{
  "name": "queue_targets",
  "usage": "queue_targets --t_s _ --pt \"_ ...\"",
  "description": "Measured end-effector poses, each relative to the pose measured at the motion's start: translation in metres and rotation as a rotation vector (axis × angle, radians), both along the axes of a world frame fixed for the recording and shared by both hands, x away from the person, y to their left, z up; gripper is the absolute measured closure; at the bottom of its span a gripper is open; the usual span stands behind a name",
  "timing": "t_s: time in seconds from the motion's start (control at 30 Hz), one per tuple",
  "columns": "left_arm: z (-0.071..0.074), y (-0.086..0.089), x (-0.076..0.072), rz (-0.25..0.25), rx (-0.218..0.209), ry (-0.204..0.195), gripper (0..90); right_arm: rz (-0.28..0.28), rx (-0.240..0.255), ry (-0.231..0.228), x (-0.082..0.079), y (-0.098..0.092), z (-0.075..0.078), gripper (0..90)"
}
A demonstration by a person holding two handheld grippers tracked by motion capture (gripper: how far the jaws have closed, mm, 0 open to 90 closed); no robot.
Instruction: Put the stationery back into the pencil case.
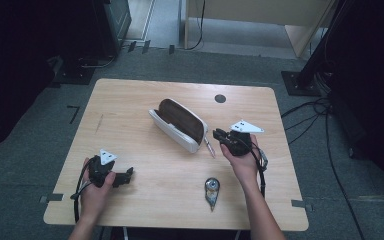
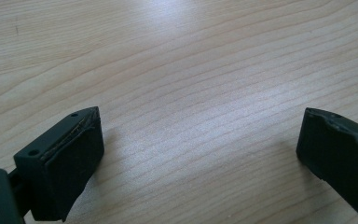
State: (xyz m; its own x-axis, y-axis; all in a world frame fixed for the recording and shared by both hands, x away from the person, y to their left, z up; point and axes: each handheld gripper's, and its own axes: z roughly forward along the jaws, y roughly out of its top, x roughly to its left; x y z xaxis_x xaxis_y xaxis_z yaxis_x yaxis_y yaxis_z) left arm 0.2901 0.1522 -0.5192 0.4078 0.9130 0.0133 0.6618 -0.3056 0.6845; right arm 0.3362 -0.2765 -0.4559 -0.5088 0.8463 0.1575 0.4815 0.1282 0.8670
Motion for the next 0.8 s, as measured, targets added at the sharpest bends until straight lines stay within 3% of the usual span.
queue_targets --t_s 0.2,0.5,0.8 --pt "0.0 0.0 0.0 0.0 0.0 0.0 0.8 -0.023 0.002 0.052 0.0 -0.005 -0.02 76.9" --pt "0.0 0.0 0.0 0.0 0.0 0.0 0.9 -0.03 -0.026 0.125 0.005 0.001 -0.044 73.3" --pt "0.0 0.0 0.0 0.0 0.0 0.0 0.9 -0.04 -0.026 0.166 0.008 0.006 -0.059 70.4"
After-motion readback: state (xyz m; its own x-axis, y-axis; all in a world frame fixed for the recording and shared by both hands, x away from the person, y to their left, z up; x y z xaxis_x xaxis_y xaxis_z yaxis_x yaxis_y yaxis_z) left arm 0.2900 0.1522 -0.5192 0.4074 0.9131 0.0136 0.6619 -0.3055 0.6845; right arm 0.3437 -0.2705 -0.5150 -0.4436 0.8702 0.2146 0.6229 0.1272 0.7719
